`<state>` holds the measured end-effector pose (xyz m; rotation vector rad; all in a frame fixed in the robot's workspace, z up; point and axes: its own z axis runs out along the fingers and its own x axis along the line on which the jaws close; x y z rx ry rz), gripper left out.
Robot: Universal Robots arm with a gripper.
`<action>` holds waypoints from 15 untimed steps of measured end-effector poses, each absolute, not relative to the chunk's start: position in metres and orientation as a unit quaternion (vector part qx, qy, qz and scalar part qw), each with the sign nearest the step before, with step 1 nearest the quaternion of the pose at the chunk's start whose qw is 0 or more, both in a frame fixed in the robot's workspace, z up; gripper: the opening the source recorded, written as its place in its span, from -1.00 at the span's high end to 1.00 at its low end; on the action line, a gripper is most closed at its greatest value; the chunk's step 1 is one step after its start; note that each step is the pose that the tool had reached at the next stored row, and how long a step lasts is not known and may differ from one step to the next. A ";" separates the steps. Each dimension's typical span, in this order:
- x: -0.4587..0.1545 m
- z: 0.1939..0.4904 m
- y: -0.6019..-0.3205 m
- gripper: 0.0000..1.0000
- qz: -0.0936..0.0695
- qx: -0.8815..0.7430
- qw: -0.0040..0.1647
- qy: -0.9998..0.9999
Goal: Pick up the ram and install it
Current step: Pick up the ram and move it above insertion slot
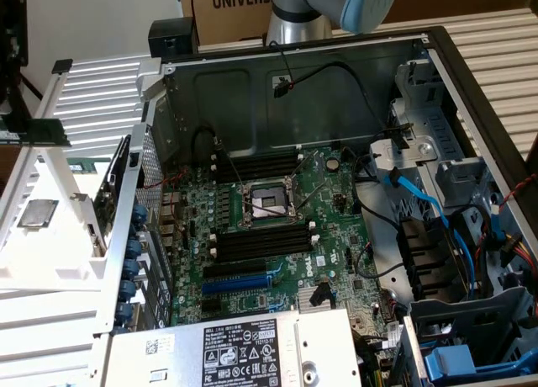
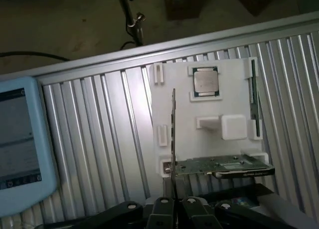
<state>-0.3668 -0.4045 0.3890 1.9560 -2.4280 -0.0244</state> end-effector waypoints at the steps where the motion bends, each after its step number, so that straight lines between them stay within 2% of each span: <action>1: -0.363 0.392 -0.404 0.76 -0.008 0.627 0.012 -0.779; 5: -0.337 0.408 -0.404 0.76 -0.008 0.627 0.012 -0.779; 15: -0.287 0.425 -0.405 0.76 -0.009 0.627 0.013 -0.779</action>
